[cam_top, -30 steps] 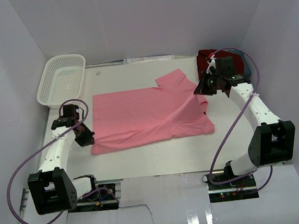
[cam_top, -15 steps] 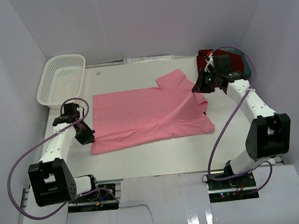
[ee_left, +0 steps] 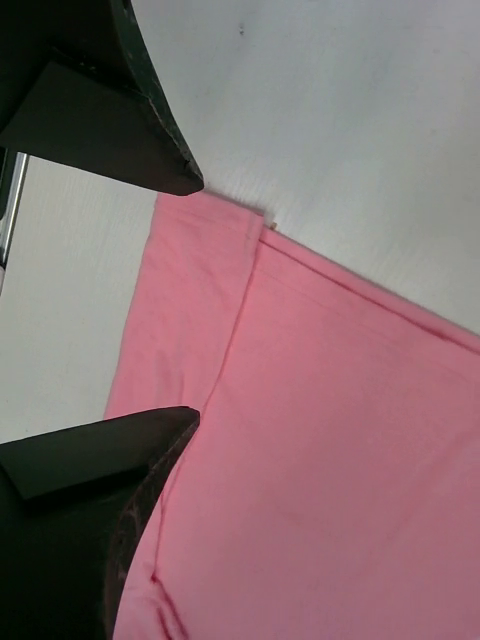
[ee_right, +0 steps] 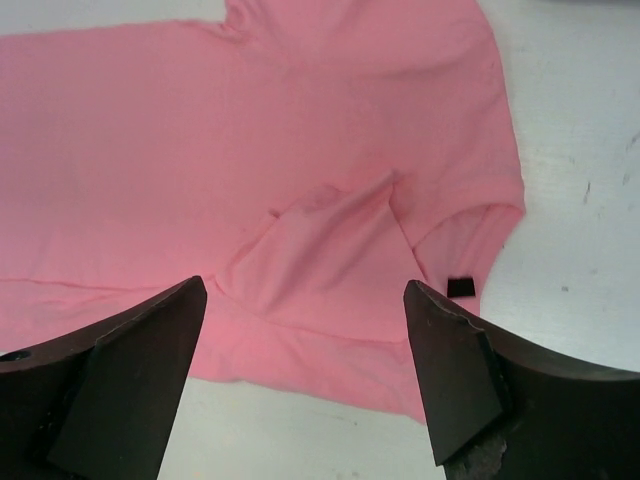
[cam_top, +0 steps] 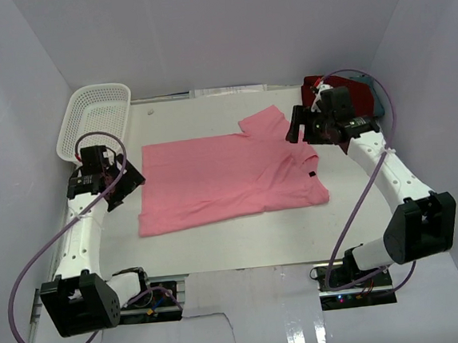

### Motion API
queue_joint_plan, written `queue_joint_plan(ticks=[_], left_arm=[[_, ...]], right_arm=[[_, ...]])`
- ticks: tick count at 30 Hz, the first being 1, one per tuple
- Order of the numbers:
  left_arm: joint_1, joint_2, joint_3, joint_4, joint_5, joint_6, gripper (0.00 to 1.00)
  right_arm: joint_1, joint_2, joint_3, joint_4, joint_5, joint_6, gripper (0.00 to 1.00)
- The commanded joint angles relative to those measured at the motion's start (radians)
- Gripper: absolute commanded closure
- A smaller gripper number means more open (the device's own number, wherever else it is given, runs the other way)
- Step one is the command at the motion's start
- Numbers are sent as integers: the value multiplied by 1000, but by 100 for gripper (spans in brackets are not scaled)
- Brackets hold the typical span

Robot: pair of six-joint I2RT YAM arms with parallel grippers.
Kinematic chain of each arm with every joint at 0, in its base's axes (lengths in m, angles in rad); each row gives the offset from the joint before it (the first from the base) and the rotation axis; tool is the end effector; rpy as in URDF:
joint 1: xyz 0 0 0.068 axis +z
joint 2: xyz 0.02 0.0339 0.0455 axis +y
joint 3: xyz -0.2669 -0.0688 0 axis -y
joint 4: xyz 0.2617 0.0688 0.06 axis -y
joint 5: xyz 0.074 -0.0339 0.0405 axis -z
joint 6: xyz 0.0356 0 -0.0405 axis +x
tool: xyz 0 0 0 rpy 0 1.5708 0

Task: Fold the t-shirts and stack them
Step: Fold the flattened tshirt in 1/3 of the way

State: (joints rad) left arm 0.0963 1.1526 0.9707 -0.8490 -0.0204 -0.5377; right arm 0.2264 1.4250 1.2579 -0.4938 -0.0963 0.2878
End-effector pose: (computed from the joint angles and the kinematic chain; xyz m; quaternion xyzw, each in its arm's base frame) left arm 0.2350 0.0234 0.2751 -0.3030 0.9149 -0.0488 0.2623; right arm 0.3263 0.0787 0.3260 0.0064 0.8975 0.1534 0.4135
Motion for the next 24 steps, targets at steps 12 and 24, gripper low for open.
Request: queue_joint_plan(ticks=[12,24], left_arm=[[-10,205,108,63,355,111,2],[-358,554,416,84,381,90,2]], right_arm=[[42,-75,-220,-126,185,-15,53],[131,46,-198,-71,123,-6,72]])
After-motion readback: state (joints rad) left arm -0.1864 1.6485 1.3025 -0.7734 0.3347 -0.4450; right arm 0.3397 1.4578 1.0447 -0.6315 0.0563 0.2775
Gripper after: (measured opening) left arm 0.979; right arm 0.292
